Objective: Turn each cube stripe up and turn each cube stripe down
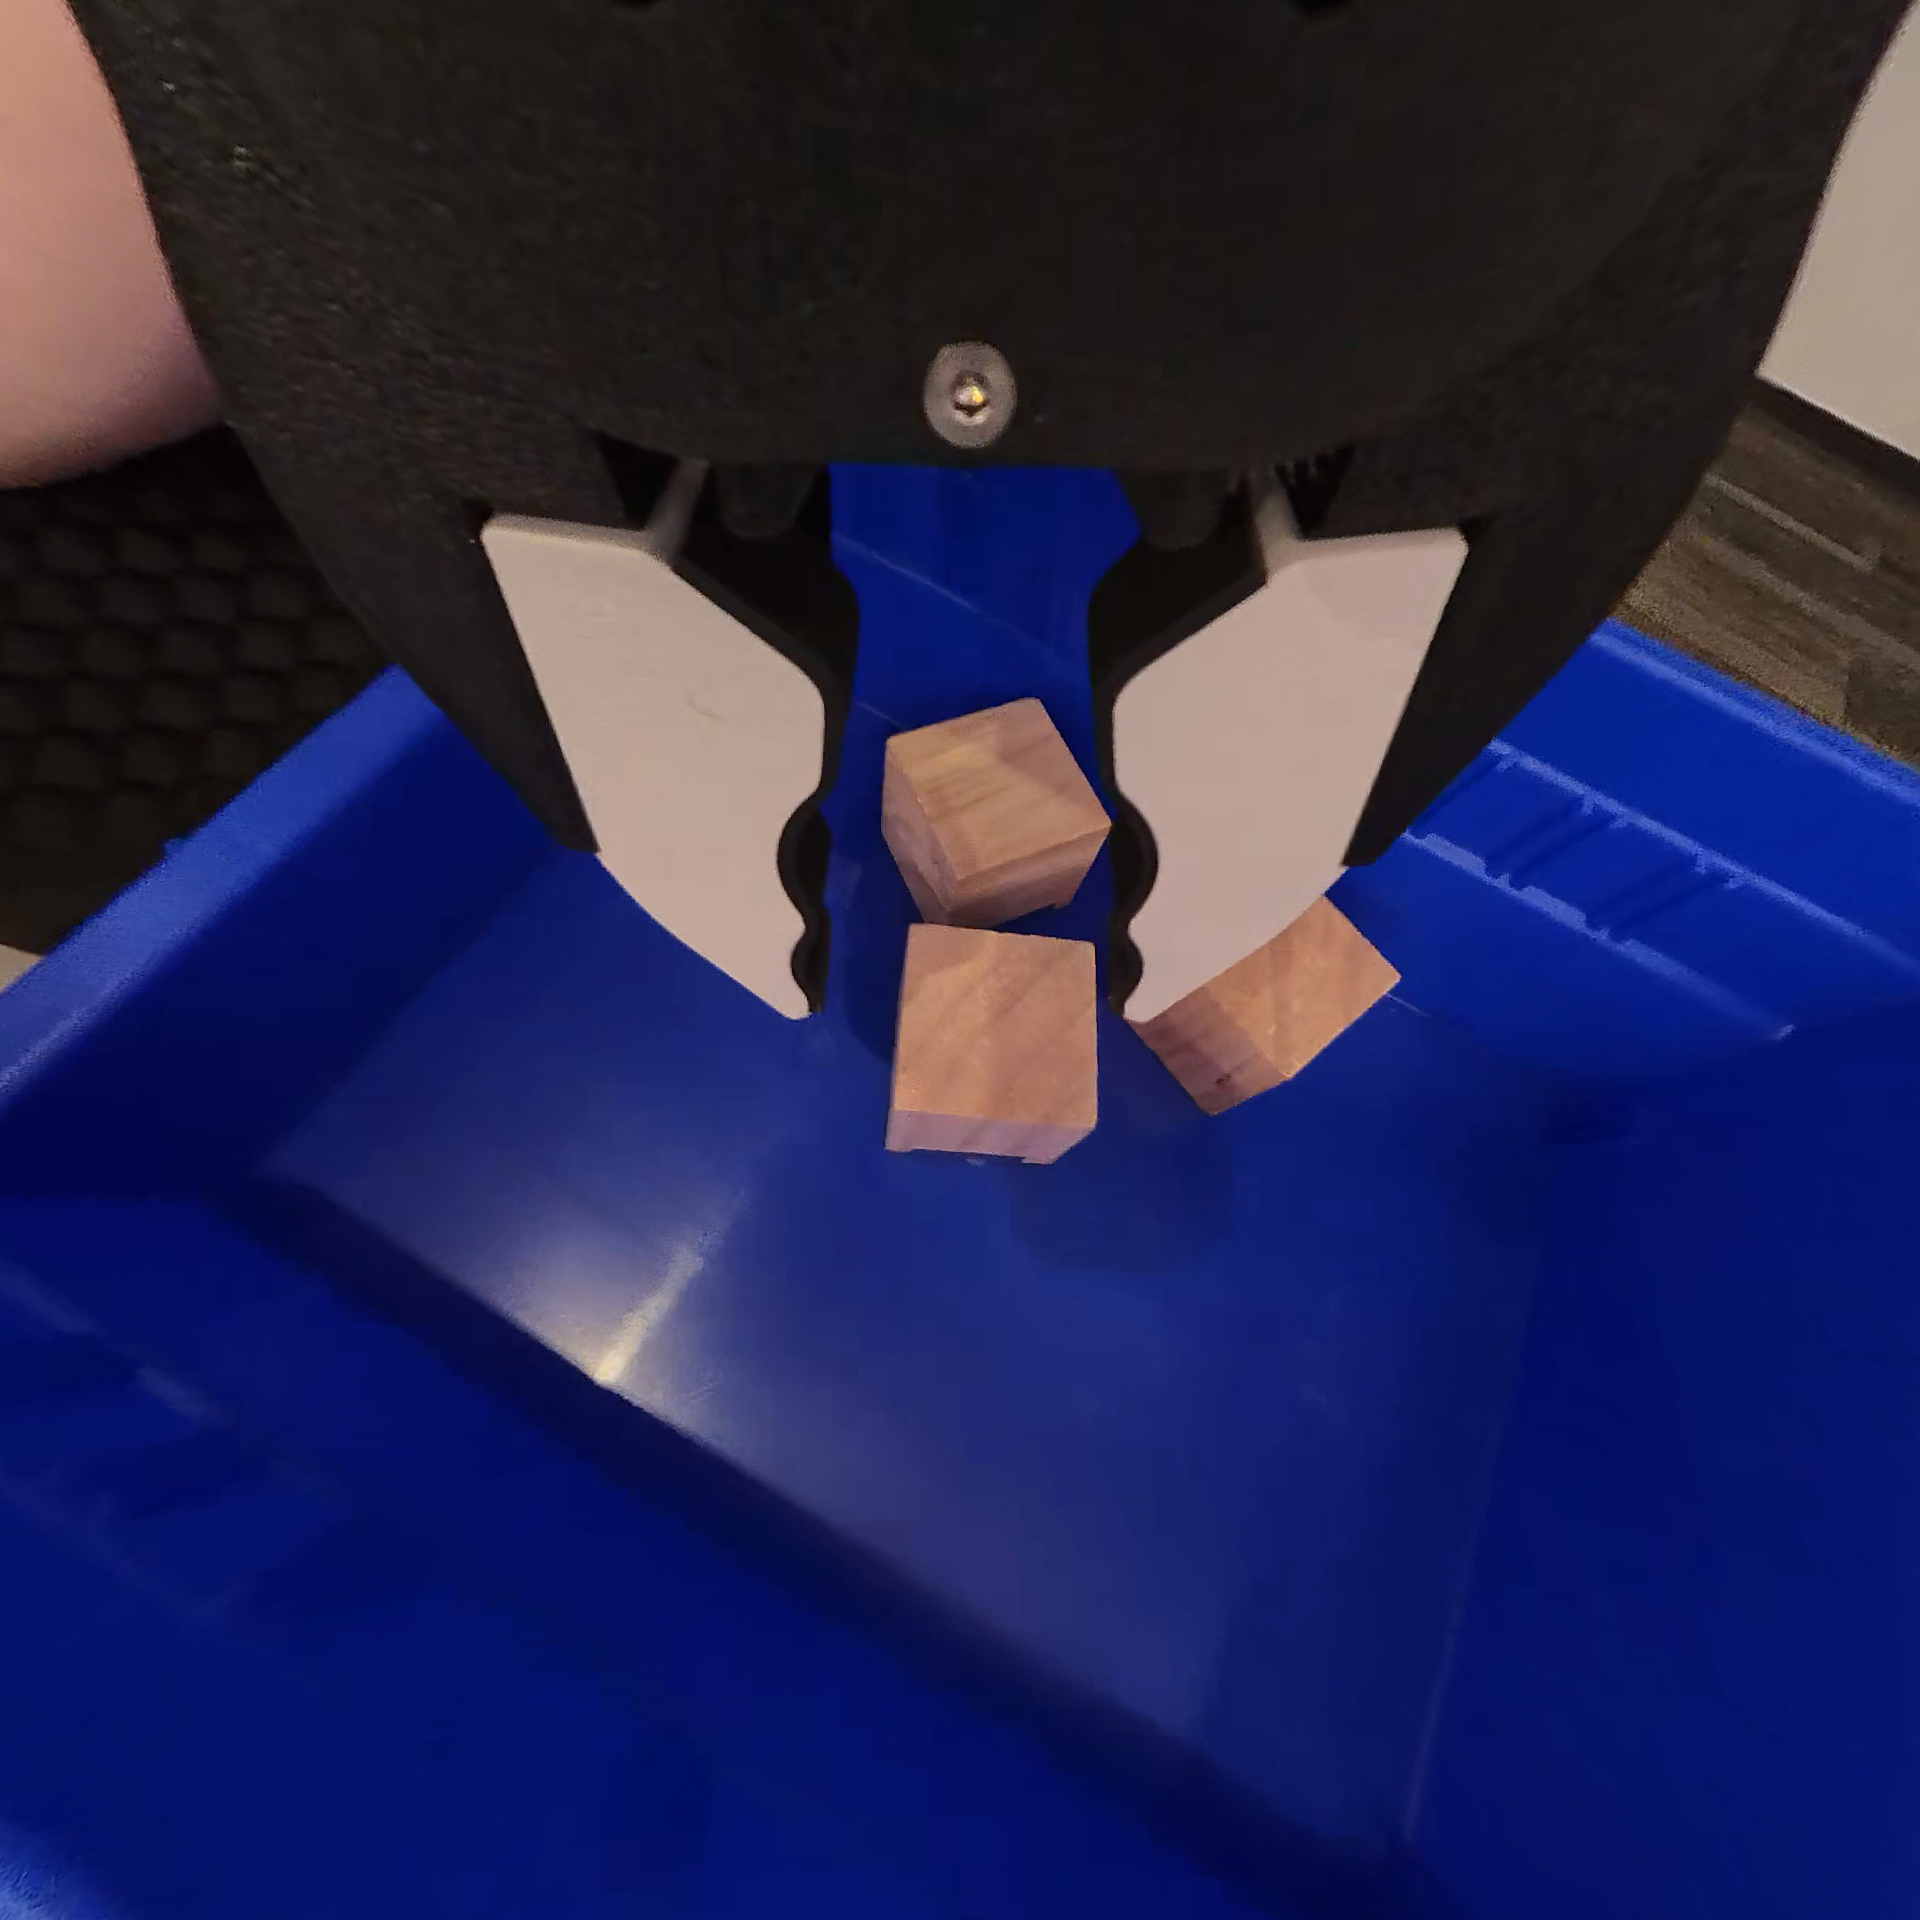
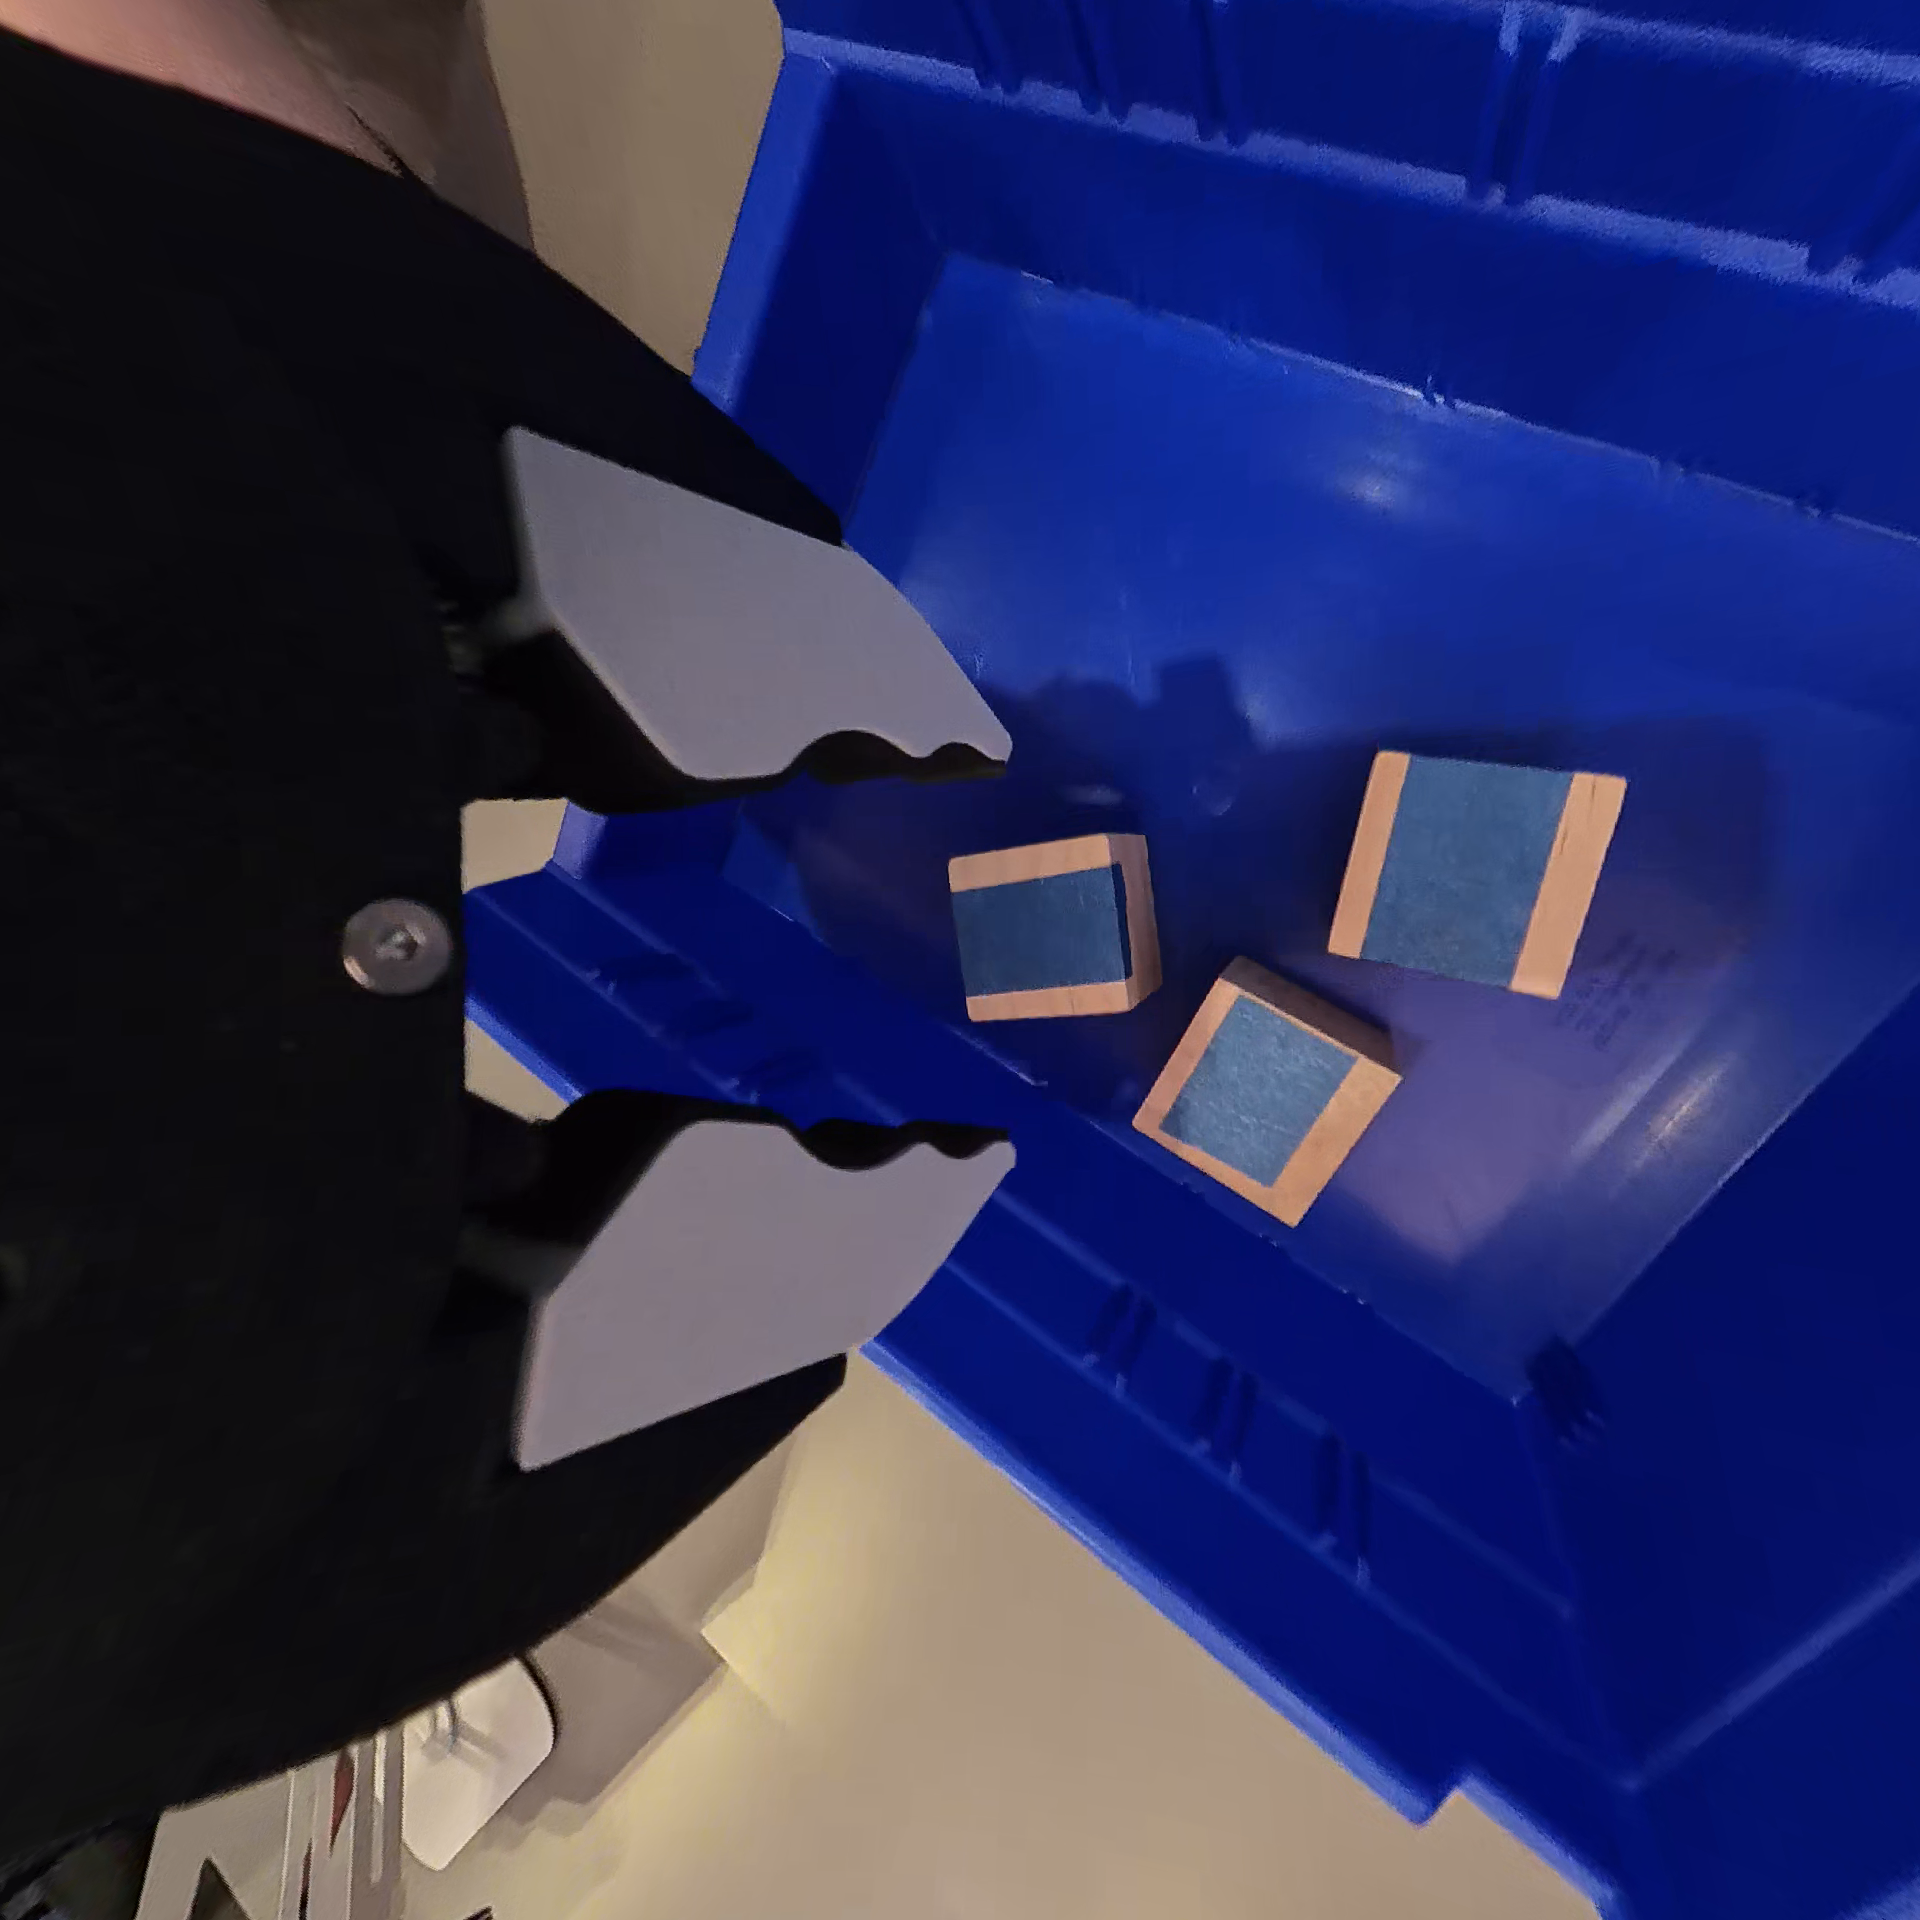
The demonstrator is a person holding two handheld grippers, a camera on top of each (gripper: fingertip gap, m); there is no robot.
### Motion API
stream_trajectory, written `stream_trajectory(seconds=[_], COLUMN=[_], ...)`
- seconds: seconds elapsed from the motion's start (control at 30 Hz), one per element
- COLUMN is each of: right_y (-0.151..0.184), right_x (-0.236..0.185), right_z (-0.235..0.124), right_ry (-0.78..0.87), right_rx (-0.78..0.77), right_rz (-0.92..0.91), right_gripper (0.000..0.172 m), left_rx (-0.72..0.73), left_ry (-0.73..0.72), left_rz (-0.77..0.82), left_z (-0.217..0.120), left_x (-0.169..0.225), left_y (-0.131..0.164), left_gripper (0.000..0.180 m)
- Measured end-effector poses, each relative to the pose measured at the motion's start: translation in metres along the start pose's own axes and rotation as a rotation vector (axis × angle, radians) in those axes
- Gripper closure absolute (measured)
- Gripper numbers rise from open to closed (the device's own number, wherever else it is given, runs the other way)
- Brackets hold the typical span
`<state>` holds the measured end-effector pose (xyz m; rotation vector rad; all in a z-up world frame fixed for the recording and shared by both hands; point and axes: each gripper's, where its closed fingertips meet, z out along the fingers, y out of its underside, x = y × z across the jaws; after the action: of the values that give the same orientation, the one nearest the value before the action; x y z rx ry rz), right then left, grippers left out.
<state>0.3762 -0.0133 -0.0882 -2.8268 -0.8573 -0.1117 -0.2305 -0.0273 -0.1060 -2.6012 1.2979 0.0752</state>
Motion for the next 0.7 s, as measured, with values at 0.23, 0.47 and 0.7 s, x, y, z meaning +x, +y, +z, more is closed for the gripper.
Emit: stream_trajectory(seconds=[0.23,0.47,0.7], right_y=[-0.001,0.0,-0.001], right_x=[-0.005,-0.007,-0.005], right_z=[0.001,0.003,-0.001], right_ry=[-0.001,-0.009,-0.004], right_rx=[-0.016,-0.024,-0.008], right_rz=[-0.029,-0.036,-0.028], right_gripper=[0.107,0.107,0.107], left_rx=[-0.048,-0.111,-0.102], left_ry=[0.018,0.039,0.142], left_rz=[-0.014,0.011,-0.073], left_z=[0.018,0.036,0.031], left_x=[-0.006,-0.003,0.005], left_y=[0.005,0.008,0.005], left_gripper=[0.129,0.136,0.135])
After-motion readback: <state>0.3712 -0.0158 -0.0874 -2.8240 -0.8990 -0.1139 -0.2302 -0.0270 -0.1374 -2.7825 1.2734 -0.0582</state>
